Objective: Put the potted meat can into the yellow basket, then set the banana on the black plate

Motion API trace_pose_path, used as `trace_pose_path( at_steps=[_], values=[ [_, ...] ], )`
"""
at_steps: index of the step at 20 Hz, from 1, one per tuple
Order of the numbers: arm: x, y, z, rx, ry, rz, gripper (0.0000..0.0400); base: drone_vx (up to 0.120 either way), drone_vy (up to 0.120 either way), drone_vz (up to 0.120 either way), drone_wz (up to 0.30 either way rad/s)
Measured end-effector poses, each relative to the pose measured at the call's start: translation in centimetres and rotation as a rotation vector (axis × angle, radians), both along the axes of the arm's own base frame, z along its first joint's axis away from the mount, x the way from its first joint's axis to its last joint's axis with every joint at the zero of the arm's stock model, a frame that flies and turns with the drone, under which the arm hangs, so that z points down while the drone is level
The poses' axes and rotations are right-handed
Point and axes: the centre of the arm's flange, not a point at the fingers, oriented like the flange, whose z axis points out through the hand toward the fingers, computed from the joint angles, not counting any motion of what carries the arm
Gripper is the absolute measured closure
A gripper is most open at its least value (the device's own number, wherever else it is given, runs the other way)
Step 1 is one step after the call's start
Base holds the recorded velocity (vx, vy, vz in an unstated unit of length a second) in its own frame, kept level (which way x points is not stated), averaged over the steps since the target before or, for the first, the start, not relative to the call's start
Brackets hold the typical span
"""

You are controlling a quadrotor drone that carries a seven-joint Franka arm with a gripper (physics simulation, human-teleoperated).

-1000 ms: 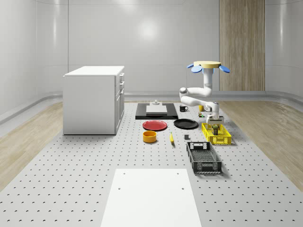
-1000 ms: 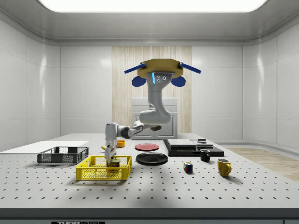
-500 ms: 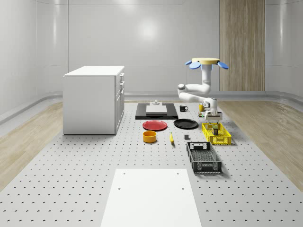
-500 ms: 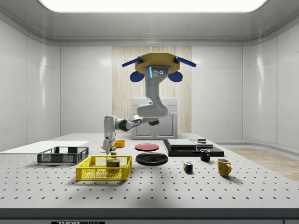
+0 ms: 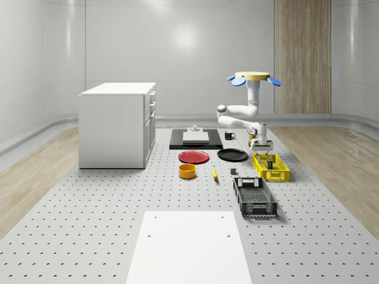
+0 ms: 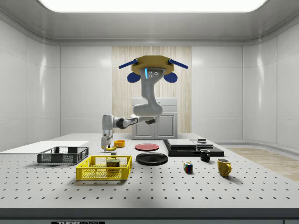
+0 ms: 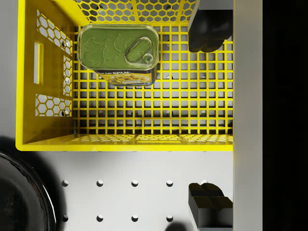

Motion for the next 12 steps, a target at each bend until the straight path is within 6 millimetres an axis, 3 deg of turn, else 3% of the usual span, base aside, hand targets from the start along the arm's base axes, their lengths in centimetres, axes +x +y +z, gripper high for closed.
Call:
trace_pose_path(
  at_steps=[8,12],
  values=[
    [0.00,0.00,-0.01,0.000,0.000,0.000,0.0000,0.120,-0.120,0.000,0.000],
    [0.00,0.00,-0.01,0.000,0.000,0.000,0.0000,0.020,-0.120,0.000,0.000]
  ],
)
